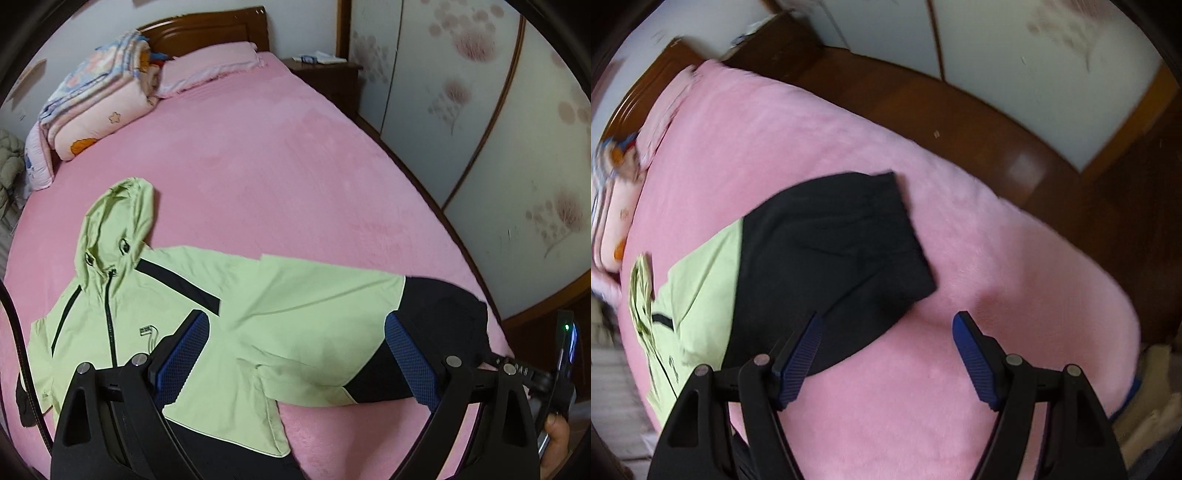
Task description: Fold large clothes
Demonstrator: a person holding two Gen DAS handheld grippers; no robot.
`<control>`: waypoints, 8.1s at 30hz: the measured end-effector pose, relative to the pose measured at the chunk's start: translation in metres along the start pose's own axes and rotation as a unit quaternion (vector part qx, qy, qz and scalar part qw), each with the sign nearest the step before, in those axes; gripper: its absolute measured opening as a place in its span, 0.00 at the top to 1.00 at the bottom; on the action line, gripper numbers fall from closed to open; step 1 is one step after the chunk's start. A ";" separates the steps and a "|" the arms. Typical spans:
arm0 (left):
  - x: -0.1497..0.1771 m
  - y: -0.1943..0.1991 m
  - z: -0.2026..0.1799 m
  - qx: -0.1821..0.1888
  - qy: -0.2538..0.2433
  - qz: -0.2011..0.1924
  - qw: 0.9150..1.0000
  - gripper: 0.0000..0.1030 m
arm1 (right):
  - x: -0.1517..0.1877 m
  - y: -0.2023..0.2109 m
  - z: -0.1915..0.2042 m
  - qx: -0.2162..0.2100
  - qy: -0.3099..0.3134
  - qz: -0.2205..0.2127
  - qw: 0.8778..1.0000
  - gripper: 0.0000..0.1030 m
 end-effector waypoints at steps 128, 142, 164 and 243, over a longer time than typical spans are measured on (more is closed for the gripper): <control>0.189 -0.087 0.423 -0.060 0.282 0.077 0.955 0.76 | 0.181 -0.094 0.311 0.057 0.349 0.000 0.935 0.77; 0.155 -0.034 0.395 -0.074 0.239 -0.004 0.968 0.30 | 0.214 -0.052 0.345 -0.017 0.371 -0.013 0.928 0.74; 0.145 -0.119 0.385 -0.097 0.181 0.068 0.976 0.37 | 0.161 -0.116 0.363 0.003 0.369 0.022 0.929 0.97; 0.483 0.141 0.785 -0.058 0.544 -0.027 0.836 0.12 | 0.549 0.074 0.673 -0.065 0.513 -0.038 0.855 0.71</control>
Point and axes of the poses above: each gripper's, at about its wrist camera, not at the fingertips, and y roughly against the way its jaws point, z to its left, x to its underside, the point moved 1 cm from there along -y, roughly the way its jaws point, and after that the axes turned 2 degrees about z, right-handed, at the moved point
